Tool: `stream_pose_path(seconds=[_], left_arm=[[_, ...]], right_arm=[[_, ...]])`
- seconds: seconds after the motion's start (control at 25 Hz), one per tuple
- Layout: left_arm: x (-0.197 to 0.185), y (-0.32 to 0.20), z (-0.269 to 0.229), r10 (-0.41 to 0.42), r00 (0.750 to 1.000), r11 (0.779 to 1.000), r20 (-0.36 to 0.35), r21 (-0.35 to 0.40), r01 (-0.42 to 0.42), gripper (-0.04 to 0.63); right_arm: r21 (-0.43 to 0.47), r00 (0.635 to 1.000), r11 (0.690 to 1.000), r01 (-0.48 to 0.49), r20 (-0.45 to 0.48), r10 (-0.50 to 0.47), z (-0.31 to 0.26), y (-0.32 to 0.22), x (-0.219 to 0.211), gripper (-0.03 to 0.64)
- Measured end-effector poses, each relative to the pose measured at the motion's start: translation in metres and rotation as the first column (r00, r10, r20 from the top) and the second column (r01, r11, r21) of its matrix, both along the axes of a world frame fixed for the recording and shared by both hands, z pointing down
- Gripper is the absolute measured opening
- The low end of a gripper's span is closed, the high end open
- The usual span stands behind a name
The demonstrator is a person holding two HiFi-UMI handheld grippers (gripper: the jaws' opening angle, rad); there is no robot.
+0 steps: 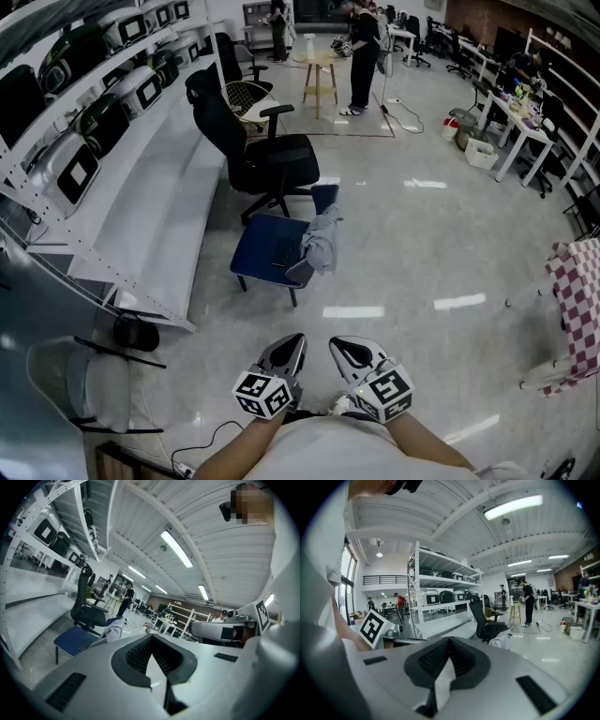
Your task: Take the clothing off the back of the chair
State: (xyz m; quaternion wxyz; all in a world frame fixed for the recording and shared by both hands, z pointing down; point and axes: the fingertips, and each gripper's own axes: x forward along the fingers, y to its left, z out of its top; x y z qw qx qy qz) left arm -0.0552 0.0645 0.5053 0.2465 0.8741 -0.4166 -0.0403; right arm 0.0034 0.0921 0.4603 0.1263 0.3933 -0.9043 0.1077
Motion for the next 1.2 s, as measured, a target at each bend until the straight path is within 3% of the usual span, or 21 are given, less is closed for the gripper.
stream_pose_path(seconds=[0.68, 1.2], left_arm=[[0.016, 0.004, 0.009, 0.032, 0.999, 0.999, 0.002, -0.027, -0.032, 0.009], [0.043, -0.003, 0.001, 0.023, 0.999, 1.000, 0.031, -0.018, -0.023, 0.009]], right_arm=[[-0.013, 0.999, 0.999, -0.047, 0.024, 0.047, 0.004, 0.004, 0.018, 0.017], [-0.003, 0.998, 1.000, -0.030, 0.057, 0.030, -0.001, -0.004, 0.045, 0.017]])
